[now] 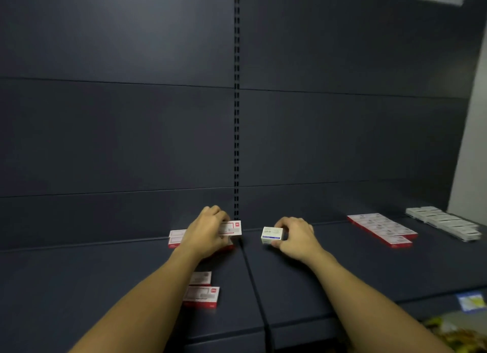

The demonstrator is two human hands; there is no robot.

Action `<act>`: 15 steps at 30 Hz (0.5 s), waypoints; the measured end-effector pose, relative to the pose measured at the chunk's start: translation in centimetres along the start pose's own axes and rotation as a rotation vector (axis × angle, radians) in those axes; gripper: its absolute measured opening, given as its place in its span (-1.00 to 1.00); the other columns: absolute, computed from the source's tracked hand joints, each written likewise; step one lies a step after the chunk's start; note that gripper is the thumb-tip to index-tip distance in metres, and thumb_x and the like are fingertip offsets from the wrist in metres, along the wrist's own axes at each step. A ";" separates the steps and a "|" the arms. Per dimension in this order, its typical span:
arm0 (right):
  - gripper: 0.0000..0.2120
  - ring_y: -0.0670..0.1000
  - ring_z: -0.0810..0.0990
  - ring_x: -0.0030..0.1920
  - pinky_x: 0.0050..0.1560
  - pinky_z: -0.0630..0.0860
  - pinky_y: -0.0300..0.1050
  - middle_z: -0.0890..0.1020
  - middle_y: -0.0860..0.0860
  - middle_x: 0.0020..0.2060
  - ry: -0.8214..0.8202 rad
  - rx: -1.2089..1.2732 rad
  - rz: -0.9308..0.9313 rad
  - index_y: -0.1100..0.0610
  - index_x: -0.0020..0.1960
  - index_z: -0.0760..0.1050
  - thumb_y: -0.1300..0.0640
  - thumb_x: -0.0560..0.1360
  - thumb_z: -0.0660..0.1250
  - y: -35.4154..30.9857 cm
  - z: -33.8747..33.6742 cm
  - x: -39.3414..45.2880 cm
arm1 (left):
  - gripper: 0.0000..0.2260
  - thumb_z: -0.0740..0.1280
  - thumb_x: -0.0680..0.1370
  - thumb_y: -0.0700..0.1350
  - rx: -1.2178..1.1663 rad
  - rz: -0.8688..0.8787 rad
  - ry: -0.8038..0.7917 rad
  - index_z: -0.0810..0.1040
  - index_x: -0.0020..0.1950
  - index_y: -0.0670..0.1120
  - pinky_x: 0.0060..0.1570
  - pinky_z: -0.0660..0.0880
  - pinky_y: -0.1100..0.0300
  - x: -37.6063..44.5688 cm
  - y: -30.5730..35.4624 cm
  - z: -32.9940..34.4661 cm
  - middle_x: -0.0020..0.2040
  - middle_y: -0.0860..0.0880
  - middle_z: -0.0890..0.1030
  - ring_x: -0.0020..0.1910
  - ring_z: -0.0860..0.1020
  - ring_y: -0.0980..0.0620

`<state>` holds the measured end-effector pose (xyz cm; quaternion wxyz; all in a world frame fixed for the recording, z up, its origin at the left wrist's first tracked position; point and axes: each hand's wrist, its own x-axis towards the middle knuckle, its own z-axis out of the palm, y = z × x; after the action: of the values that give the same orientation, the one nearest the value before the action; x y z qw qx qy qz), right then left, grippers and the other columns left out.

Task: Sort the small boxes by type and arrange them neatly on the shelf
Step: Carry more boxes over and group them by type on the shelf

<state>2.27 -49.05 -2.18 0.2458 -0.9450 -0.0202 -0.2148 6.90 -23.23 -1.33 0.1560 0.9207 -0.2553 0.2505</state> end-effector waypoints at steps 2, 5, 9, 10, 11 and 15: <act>-0.72 -0.03 0.48 0.12 0.24 0.32 -0.09 0.58 -0.12 -0.01 -0.010 -0.028 0.001 -0.07 0.04 0.55 -0.04 0.37 0.50 1.1 -1.5 -0.5 | -0.59 0.48 0.42 0.04 0.008 -0.013 -0.006 0.53 0.23 0.01 0.07 0.51 0.08 0.3 1.3 -0.1 0.12 0.11 0.45 0.14 0.41 0.06; -0.74 -0.01 0.49 0.15 0.26 0.33 -0.06 0.59 -0.09 0.02 -0.003 -0.057 0.026 -0.06 0.06 0.54 -0.04 0.40 0.47 2.8 -3.8 -1.5 | -0.61 0.44 0.44 0.00 0.018 -0.030 -0.001 0.53 0.24 0.00 0.09 0.51 0.07 0.6 3.7 -0.2 0.14 0.08 0.46 0.18 0.41 0.04; -0.72 0.03 0.52 0.16 0.26 0.33 -0.03 0.61 -0.07 0.06 0.016 -0.086 0.065 -0.05 0.08 0.54 -0.05 0.40 0.46 5.3 -6.7 -2.9 | -0.63 0.44 0.44 -0.01 0.021 -0.048 -0.007 0.53 0.22 0.01 0.09 0.52 0.06 0.9 7.5 0.0 0.13 0.08 0.47 0.18 0.41 0.04; -0.72 0.02 0.52 0.16 0.25 0.33 -0.02 0.61 -0.07 0.06 0.021 -0.089 0.073 -0.05 0.08 0.54 -0.06 0.40 0.46 6.0 -7.4 -3.4 | -0.63 0.45 0.44 -0.01 0.020 -0.047 -0.010 0.54 0.22 0.01 0.09 0.52 0.05 0.9 8.5 0.2 0.13 0.08 0.47 0.18 0.42 0.04; -0.72 0.02 0.52 0.15 0.24 0.33 -0.02 0.61 -0.07 0.05 0.020 -0.089 0.080 -0.04 0.07 0.54 -0.05 0.40 0.47 6.7 -8.1 -3.9 | -0.63 0.45 0.44 -0.01 0.022 -0.043 -0.014 0.54 0.22 0.01 0.09 0.52 0.05 0.9 9.5 0.3 0.14 0.08 0.47 0.18 0.42 0.04; -0.73 0.01 0.54 0.14 0.26 0.36 0.00 0.62 -0.06 0.05 -0.001 -0.114 0.092 -0.03 0.06 0.53 -0.04 0.40 0.47 9.3 -10.6 -5.8 | -0.63 0.44 0.45 -0.01 0.039 -0.030 -0.031 0.53 0.24 0.02 0.07 0.51 0.08 0.7 13.1 1.2 0.15 0.08 0.47 0.19 0.42 0.05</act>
<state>-5.85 -61.81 -0.50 0.2011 -0.9576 0.0355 -0.2033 0.70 -34.79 0.11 0.1378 0.9310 -0.2390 0.2390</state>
